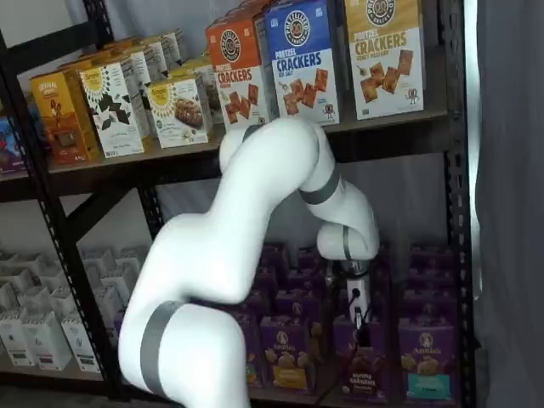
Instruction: Pick up the purple box with a brown patch in the center, on the bottom shelf, the fifth box from the left
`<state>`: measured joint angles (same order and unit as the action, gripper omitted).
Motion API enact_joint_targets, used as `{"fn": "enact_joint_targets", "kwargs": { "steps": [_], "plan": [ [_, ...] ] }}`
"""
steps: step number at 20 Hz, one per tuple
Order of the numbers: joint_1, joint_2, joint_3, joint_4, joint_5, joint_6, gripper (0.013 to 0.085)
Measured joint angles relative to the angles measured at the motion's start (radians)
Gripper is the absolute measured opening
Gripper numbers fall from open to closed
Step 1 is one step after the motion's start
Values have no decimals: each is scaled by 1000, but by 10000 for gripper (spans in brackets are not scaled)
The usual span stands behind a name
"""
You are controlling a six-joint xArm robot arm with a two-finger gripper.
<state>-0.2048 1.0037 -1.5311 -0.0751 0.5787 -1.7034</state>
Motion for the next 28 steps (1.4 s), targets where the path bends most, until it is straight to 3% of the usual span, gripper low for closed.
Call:
{"fn": "enact_joint_targets", "kwargs": {
  "steps": [6, 13, 28],
  "plan": [
    [-7, -75, 86, 10, 11, -15, 290],
    [-3, -175, 199, 64, 24, -59, 290],
    [9, -436, 515, 67, -19, -49, 290]
  ]
}}
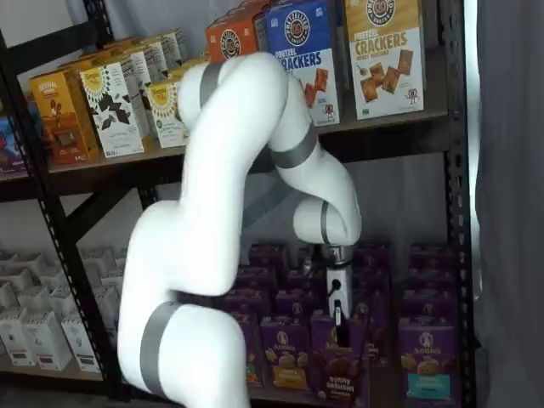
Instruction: Pick up the purple box with a brown patch in the center, on the bottom shelf, the fifth box from the left
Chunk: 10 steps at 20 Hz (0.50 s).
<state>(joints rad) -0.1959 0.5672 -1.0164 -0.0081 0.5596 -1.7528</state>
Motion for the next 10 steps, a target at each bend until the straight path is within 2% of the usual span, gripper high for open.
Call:
{"fn": "enact_joint_targets", "kwargs": {
  "steps": [3, 7, 10],
  "plan": [
    [-2, -69, 70, 20, 1, -21, 290],
    [5, -149, 151, 128, -15, -110, 290],
    [18, -198, 191, 155, -5, -121, 290]
  ]
}}
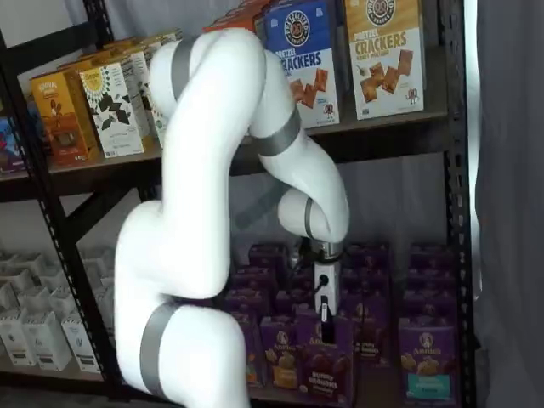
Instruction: Pick up the purple box with a brown patch in the center, on the bottom shelf, the fifth box from the left
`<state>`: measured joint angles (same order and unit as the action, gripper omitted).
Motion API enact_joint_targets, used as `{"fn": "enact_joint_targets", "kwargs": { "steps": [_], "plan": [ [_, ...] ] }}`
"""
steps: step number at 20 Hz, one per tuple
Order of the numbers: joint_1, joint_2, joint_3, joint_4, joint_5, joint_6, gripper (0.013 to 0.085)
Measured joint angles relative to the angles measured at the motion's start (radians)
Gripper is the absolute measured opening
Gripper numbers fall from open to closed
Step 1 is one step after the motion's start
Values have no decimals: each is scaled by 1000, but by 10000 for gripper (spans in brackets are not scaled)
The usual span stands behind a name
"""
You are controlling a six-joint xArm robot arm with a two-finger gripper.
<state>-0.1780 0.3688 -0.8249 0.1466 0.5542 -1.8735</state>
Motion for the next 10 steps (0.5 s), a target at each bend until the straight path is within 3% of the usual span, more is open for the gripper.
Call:
{"fn": "enact_joint_targets", "kwargs": {
  "steps": [10],
  "plan": [
    [49, -174, 147, 27, -25, 28, 290]
  ]
}}
